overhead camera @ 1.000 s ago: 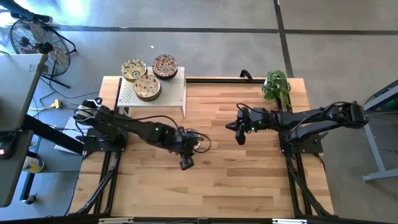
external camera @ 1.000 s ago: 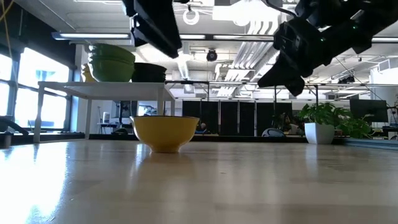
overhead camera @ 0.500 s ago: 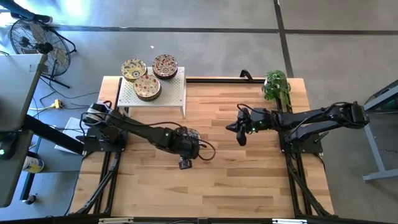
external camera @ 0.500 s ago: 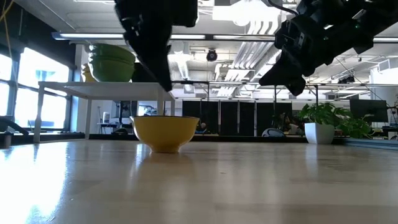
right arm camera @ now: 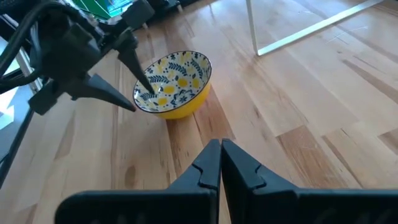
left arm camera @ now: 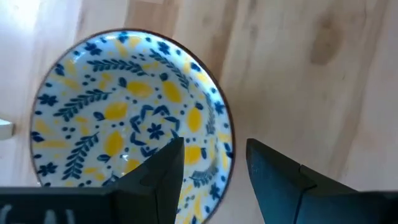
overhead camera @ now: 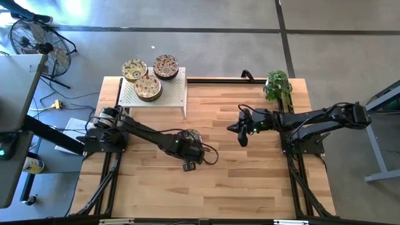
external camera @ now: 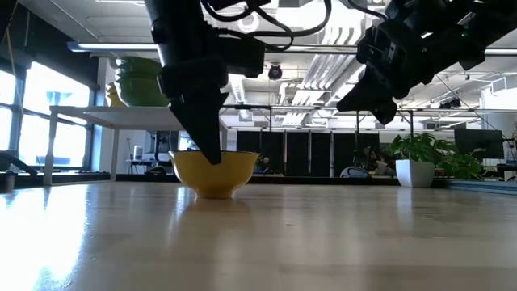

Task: Pick & Place Mini bowls
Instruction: Stack the yellow patterned bowl on the stacked yellow patterned bowls on the shelf

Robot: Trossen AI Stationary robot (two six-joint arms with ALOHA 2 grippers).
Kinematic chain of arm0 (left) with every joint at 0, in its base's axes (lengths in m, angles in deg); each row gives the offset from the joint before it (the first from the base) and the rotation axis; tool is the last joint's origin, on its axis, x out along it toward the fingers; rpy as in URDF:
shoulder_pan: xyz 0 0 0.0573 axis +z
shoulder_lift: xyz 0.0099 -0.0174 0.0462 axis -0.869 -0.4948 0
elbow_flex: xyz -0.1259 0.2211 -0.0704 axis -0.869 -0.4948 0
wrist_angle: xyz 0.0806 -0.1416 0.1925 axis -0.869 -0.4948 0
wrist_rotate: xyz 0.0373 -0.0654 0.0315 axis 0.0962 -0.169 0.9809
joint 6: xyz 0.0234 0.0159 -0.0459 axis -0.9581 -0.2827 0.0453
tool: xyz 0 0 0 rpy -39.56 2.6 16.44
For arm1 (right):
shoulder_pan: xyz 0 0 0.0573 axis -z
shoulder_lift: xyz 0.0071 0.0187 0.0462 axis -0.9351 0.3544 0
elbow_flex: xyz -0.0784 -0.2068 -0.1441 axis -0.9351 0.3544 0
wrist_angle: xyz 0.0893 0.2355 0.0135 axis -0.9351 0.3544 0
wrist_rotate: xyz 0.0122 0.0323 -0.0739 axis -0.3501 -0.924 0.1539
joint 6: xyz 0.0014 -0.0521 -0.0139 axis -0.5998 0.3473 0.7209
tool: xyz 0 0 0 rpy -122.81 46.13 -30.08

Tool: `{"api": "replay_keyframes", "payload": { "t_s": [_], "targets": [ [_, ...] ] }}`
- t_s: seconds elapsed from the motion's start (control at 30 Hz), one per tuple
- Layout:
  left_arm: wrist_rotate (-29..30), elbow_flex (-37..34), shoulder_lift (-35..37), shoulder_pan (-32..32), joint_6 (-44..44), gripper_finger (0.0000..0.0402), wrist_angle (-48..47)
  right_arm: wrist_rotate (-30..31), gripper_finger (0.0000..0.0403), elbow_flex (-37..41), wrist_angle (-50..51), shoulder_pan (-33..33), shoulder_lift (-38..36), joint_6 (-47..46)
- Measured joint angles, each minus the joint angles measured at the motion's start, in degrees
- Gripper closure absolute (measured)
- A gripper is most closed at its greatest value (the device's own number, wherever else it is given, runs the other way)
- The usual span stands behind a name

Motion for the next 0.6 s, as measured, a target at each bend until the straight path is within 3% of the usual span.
{"api": "replay_keyframes", "payload": {
  "t_s": [0.27,0.6],
  "targets": [
    [2.93,0.04,-1.44,0.02,2.91,0.0257,0.56,-0.02,0.0401,-0.01,0.1,0.0,0.0,0.02],
    [3.11,0.04,-1.3,0.0,1.86,0.0389,0.18,-0.02,0.0402,-0.02,0.25,0.0,0.0,0.44]
  ]
}}
